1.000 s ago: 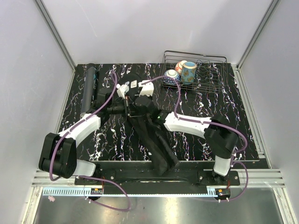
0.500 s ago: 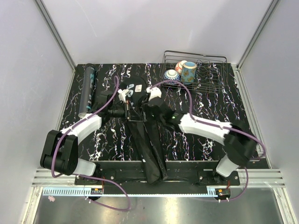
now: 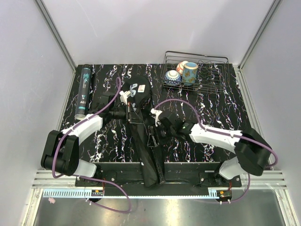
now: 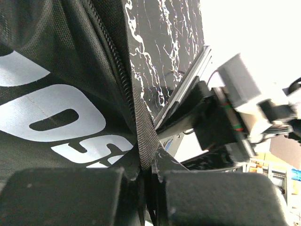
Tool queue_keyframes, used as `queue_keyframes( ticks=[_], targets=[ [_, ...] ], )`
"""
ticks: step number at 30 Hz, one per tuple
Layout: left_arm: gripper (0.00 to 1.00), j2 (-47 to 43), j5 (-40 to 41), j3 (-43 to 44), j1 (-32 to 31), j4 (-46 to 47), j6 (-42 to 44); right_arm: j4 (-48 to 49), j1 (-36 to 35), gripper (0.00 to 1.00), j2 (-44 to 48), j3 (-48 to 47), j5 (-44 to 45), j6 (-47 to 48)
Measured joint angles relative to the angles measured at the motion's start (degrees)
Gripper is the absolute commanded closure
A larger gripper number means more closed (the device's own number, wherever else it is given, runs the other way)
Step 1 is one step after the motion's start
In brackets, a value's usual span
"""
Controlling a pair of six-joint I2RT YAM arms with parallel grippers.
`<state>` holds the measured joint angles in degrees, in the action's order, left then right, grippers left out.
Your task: Pack up the badminton gear
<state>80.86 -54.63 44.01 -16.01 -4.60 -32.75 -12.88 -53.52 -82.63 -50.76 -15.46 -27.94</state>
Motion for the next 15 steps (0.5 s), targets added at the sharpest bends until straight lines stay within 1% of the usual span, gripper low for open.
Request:
queue_keyframes(
  ticks=[3,5,6,7,8,9,10,13,15],
  targets=[
    [1.0,0.0,0.0,0.0,-0.2,0.0,0.2,2.1,0.0,0.5,-3.8,0.6,-2.0,-0.8],
    [1.0,0.0,0.0,0.0,-0.4,0.0,0.2,4.5,0.0,0.6,-6.3,0.9,-3.8,-1.3],
    [1.0,0.0,0.0,0.0,-0.5,0.0,0.3,5.5,0.0,0.66,-7.2,0.9,-4.3,-1.5],
    [1.0,0.0,0.0,0.0,-0.6,0.0,0.3,7.0,0.0,0.81,-8.3,0.9,-5.2,-1.9],
    [1.0,0.0,0.0,0.0,-0.7,0.0,0.4,8.8,0.0,0.86,-9.2,0.9,-5.6,-2.6],
    [1.0,0.0,0.0,0.0,-0.8,0.0,0.4,9.5,0.0,0.95,-9.6,1.0,-5.7,-2.9],
    [1.0,0.0,0.0,0.0,-0.8,0.0,0.7,10.0,0.0,1.0,-9.8,1.2,-4.9,-5.7],
    [1.0,0.0,0.3,0.0,-0.9,-0.2,1.3,14.8,0.3,1.0,-9.6,3.4,-3.1,-7.6],
    [1.0,0.0,0.7,0.1,-0.8,-0.3,1.5,16.5,-0.2,1.0,-8.7,4.1,0.4,-8.7]
  ],
)
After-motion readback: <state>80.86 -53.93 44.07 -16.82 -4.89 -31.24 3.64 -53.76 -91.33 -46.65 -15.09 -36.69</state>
